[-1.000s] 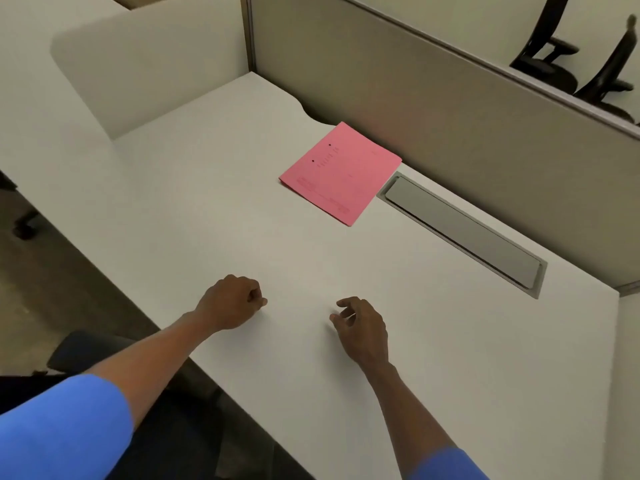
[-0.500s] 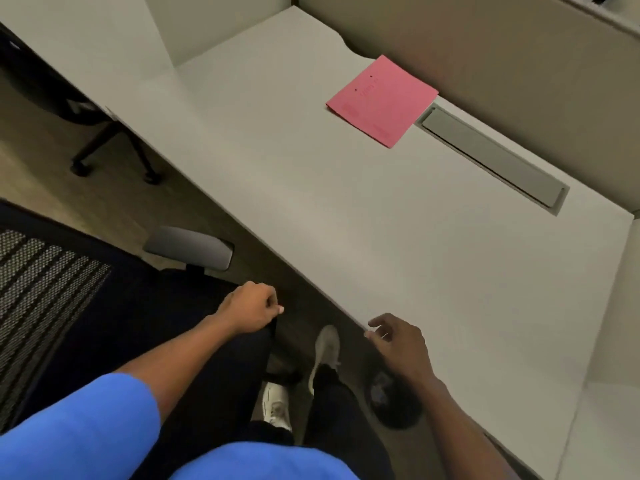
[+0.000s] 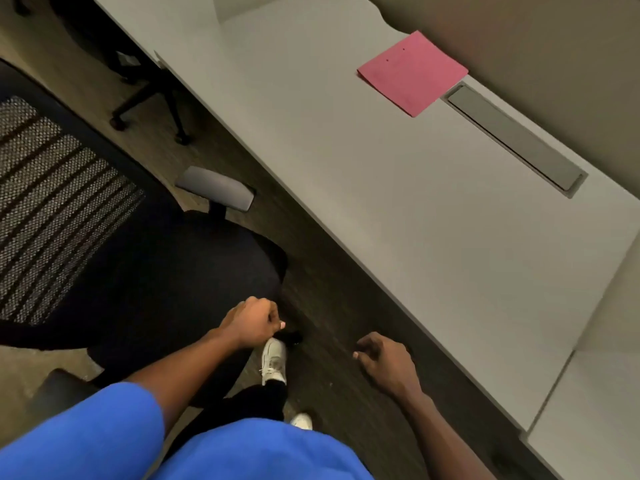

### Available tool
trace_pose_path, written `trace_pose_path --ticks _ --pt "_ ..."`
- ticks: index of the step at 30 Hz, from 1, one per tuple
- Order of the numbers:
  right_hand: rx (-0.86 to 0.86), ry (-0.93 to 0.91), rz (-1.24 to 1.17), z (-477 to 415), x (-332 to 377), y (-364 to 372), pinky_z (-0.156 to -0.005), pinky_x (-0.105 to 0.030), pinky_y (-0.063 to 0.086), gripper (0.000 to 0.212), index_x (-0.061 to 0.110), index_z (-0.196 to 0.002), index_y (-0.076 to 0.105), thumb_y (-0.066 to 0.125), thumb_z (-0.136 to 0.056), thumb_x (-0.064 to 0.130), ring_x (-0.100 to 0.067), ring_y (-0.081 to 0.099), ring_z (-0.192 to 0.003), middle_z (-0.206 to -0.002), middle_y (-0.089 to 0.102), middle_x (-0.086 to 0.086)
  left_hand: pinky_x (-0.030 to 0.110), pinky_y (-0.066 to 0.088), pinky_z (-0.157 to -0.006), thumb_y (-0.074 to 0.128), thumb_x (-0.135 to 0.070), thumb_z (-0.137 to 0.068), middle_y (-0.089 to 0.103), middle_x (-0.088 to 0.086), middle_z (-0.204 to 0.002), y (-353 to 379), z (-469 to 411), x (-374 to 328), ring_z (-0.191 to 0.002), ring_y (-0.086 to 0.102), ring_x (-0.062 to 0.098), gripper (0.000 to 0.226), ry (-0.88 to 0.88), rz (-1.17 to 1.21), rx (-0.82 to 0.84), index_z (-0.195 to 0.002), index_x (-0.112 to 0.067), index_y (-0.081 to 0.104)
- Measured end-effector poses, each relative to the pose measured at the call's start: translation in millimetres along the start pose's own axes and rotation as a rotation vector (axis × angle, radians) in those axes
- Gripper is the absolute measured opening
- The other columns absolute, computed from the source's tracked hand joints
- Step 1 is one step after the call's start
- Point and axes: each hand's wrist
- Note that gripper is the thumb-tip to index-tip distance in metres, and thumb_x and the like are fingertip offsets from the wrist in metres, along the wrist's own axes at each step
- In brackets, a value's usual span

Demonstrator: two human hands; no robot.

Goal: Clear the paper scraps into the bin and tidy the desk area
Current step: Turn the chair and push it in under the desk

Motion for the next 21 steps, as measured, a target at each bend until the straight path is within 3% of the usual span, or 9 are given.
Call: trace_pose_path --ticks 8,11,14,18,21 --pt "0.069 -0.088 0.076 43 -39 29 -0.093 -0.040 0.061 0.028 0.035 -0.121 0.066 0.068 -0.096 0.046 -0.005 0.069 -0.104 -0.116 0.073 0.012 0.038 0.059 -0.081 0.067 -0.055 -0.088 0.071 -0.004 -0.100 88 72 -2 -0.095 0.070 0.024 0.026 -0.105 -0.019 -0.049 -0.091 -0.029 0.069" --pt "0.071 -0.111 0.086 62 -43 41 -0.092 -0.041 0.061 0.026 0.036 -0.119 0.066 0.067 -0.096 0.046 -0.007 0.069 -0.104 -0.114 0.073 0.011 0.038 0.060 -0.082 0.069 -0.056 -0.088 0.074 -0.001 -0.101 115 97 3 -0.097 0.072 0.026 0.031 -0.133 -0.029 -0.040 -0.092 -0.026 0.070" --pt "0.075 -0.114 0.116 83 -45 58 -0.085 -0.040 0.061 0.025 0.036 -0.115 0.067 0.067 -0.094 0.050 -0.009 0.070 -0.099 -0.107 0.073 0.012 0.036 0.059 -0.081 0.069 -0.057 -0.089 0.076 -0.001 -0.101 133 119 10 -0.098 0.073 0.026 0.028 -0.141 -0.033 -0.040 -0.080 -0.031 0.064" --pt "0.101 -0.106 0.125 105 -43 82 -0.082 -0.042 0.062 0.027 0.035 -0.113 0.067 0.067 -0.092 0.053 -0.010 0.070 -0.096 -0.103 0.074 0.013 0.036 0.059 -0.082 0.068 -0.060 -0.086 0.076 -0.003 -0.101 145 145 24 -0.099 0.074 0.025 0.033 -0.162 -0.030 -0.036 -0.092 -0.028 0.072" --pt "0.118 -0.093 0.134 115 -33 98 -0.081 -0.037 0.059 0.027 0.033 -0.112 0.069 0.068 -0.091 0.050 -0.013 0.071 -0.100 -0.103 0.075 0.011 0.036 0.060 -0.082 0.067 -0.061 -0.084 0.077 -0.002 -0.098 147 157 44 -0.097 0.074 0.027 0.034 -0.181 -0.021 -0.056 -0.088 -0.027 0.071"
Point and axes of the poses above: each hand's wrist, its own z-axis away from the middle knuckle, its own y-axis out of the palm, x = y × z
